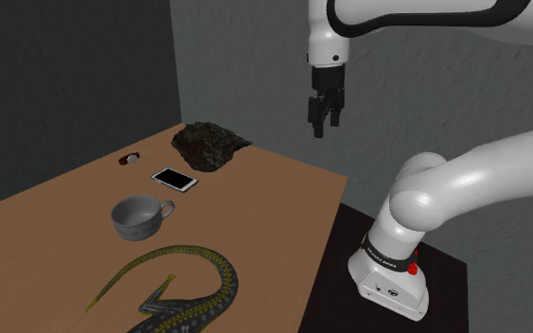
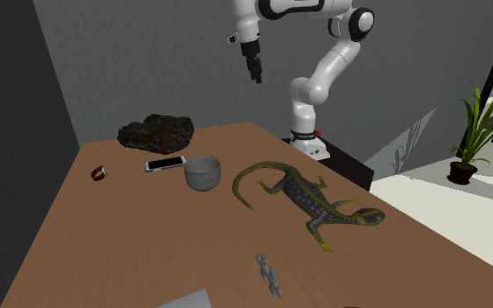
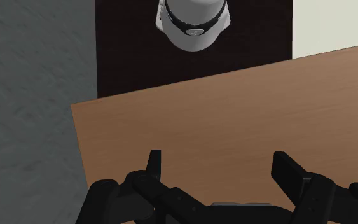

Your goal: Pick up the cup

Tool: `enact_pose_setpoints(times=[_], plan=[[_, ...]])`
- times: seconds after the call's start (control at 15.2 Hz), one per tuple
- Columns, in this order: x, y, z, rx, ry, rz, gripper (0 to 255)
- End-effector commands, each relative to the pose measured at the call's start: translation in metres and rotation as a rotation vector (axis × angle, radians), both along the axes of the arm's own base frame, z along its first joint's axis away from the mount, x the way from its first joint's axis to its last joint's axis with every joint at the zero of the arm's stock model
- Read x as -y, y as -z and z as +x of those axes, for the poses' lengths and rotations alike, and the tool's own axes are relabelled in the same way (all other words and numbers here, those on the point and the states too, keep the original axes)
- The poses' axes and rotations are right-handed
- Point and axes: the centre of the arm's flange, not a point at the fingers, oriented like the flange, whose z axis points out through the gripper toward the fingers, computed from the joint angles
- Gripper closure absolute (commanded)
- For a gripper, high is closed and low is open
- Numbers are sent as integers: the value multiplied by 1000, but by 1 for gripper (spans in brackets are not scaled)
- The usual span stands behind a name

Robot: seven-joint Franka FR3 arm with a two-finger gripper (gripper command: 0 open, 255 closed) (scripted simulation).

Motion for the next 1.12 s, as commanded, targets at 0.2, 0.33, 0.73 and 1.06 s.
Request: enact_pose_setpoints(times=[0.2, 0.33, 0.73, 1.06], plan=[[-27, 17, 20, 13, -1, 10, 0], [-44, 28, 33, 22, -1, 16, 0], [-98, 59, 74, 49, -2, 35, 0], [-144, 83, 109, 71, -3, 51, 0]])
